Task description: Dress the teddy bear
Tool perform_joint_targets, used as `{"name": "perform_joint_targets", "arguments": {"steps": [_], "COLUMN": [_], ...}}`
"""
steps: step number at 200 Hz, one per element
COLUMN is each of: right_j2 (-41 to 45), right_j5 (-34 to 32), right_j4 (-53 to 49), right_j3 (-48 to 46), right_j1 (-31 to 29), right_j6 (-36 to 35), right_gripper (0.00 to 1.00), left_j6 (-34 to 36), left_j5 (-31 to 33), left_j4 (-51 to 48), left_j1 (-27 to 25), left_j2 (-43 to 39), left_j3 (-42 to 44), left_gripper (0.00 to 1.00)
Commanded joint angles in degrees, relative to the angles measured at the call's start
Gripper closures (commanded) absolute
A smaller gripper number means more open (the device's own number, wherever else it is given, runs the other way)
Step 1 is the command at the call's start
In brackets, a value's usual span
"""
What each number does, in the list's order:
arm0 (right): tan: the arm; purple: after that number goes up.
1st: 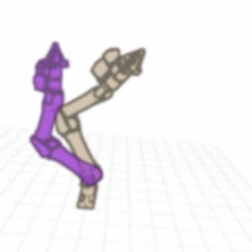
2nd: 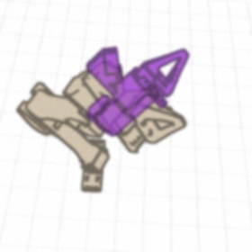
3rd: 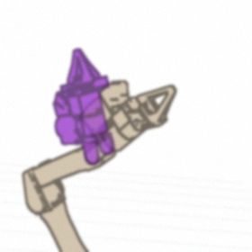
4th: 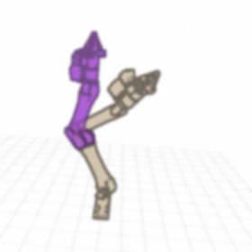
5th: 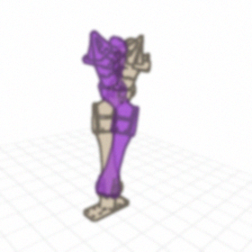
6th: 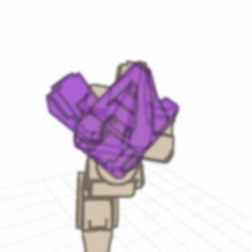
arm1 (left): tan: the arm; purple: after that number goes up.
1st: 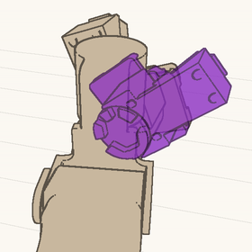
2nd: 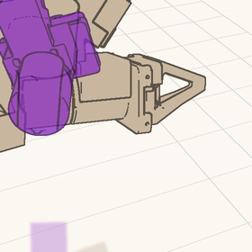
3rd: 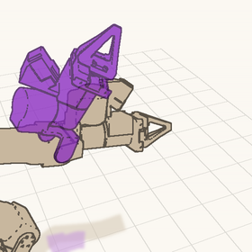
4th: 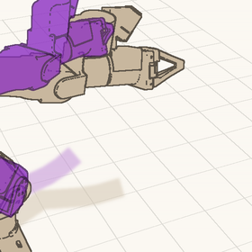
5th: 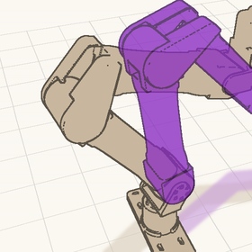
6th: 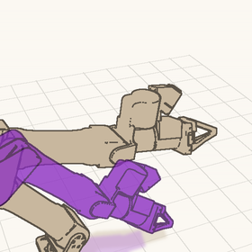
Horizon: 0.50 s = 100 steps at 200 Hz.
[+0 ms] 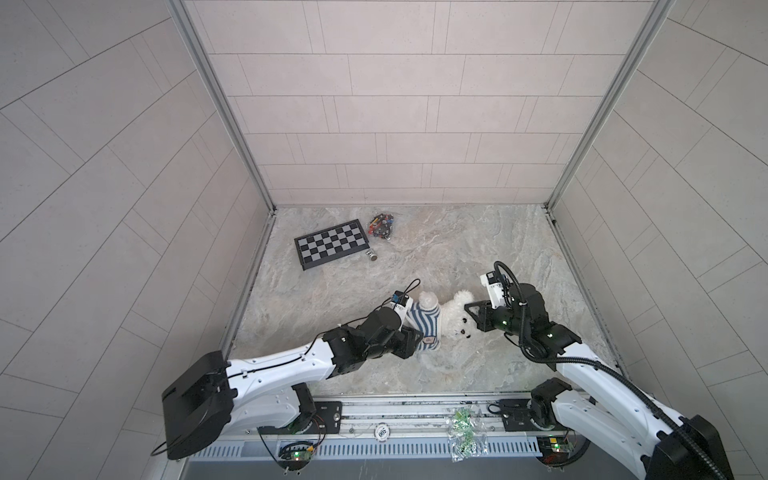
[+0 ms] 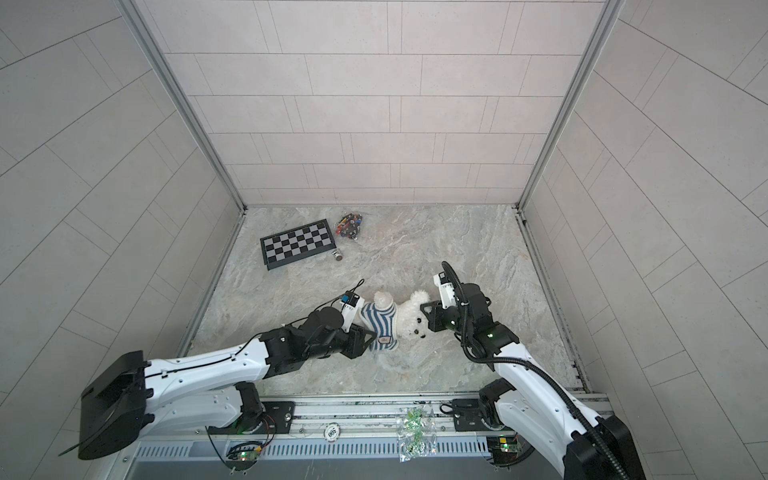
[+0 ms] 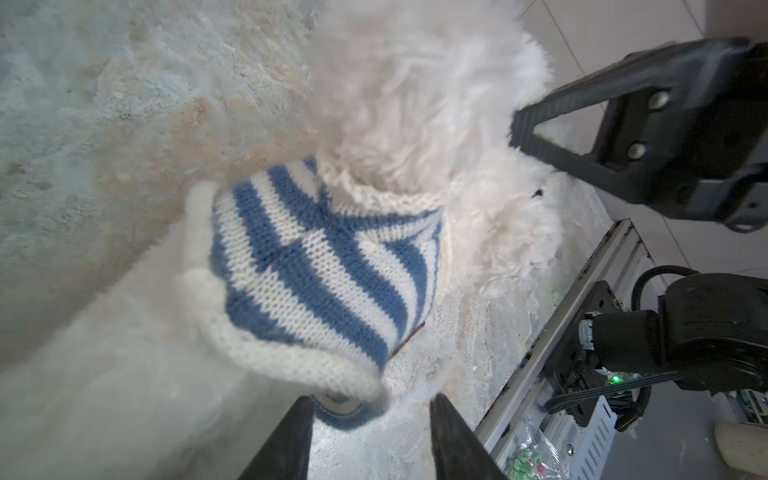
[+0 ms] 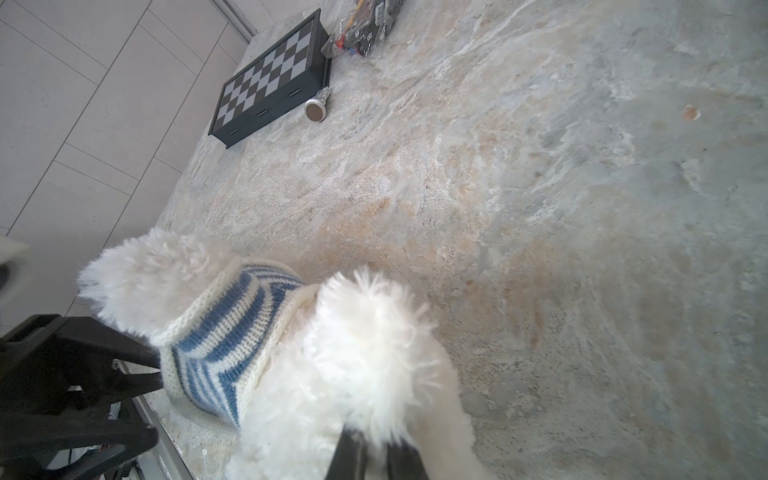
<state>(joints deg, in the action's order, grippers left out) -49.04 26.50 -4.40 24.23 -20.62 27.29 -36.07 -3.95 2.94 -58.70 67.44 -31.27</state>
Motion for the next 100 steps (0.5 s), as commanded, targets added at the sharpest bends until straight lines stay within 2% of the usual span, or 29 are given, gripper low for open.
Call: {"name": "perform_joint_targets", "arguments": {"steps": [1, 21, 49, 100], "right_j2": [1.0, 0.9, 0.5, 0.6], "right_j5": [-0.8, -0.8, -1.0, -2.6], "right_j4": [0.7, 0.7, 0.5, -2.5], "right_j3": [-0.3, -0.3, 0.1, 1.1], "right_j1": [-0.2, -0.2, -0.3, -0.2], "right_j6": [0.6, 0.6, 0.3, -1.8], "right_gripper": [1.0, 1.0, 1.0, 1.0], "left_j6": [-1.9, -2.8, -2.7, -2.7], "left_j5": [1.3, 0.6, 0.4, 1.6], "left_j4": [5.1, 7.3, 7.5, 4.9], "left_j1": [-0.4, -0.4, -0.3, 2.7], "left_j2": [2.6, 4.2, 4.4, -0.2], "left_j3": [-0.8, -0.4, 0.1, 3.7], "left_gripper": [0.57, 0.78, 1.0, 1.0]}}
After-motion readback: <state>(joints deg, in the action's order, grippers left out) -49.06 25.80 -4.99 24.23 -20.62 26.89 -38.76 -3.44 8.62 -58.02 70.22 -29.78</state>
